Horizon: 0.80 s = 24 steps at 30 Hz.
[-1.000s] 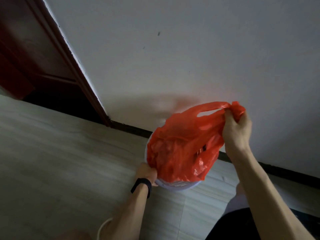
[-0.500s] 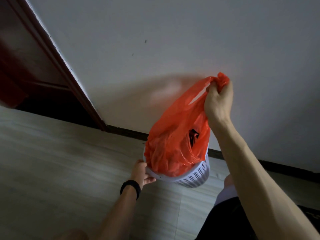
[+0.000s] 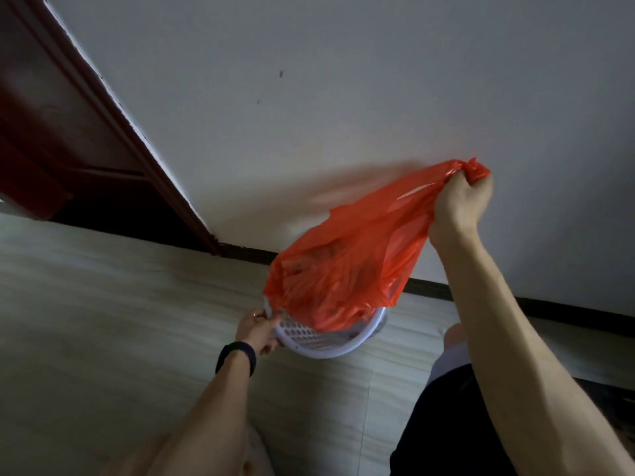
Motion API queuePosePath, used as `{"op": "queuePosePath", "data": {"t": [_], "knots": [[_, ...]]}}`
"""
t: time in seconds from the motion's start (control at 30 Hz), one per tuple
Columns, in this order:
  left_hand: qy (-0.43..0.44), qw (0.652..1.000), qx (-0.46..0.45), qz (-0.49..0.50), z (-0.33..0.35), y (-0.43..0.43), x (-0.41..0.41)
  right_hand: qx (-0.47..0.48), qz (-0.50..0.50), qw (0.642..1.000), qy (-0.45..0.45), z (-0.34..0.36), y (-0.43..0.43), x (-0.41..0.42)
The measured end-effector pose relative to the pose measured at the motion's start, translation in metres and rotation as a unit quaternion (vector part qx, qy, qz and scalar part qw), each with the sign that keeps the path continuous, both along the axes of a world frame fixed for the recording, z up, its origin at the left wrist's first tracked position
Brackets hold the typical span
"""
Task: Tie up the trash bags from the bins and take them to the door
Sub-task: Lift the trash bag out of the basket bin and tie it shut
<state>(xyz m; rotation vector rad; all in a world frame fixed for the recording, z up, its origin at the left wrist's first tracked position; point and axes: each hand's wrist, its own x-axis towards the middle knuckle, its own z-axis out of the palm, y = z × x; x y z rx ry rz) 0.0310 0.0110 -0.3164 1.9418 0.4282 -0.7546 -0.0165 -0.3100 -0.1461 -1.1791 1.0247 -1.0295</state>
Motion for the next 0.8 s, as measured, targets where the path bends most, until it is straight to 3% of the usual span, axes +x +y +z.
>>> {"op": "queuePosePath", "data": {"t": [0.27,0.4,0.5,0.63,0.8], "knots": [[-0.126,0.985,-0.016,-0.115,0.013,-0.071,-0.017,-0.034,0.031,0.998,-0.046,0.030,0.013,0.024],[-0.112,0.986,0.004,-0.124,0.003,-0.068,-0.018,-0.073,0.079,0.993,-0.056,0.043,0.029,0.031],[-0.089,0.989,0.044,-0.113,-0.004,-0.053,-0.015,-0.096,0.022,0.994,-0.048,0.043,-0.011,0.034],[-0.120,0.979,0.109,-0.123,-0.004,-0.043,-0.001,-0.034,-0.062,0.995,-0.064,0.029,-0.046,0.009],[-0.134,0.965,0.191,-0.120,-0.017,-0.015,0.005,-0.003,-0.067,0.995,-0.070,0.015,-0.032,-0.008]]}}
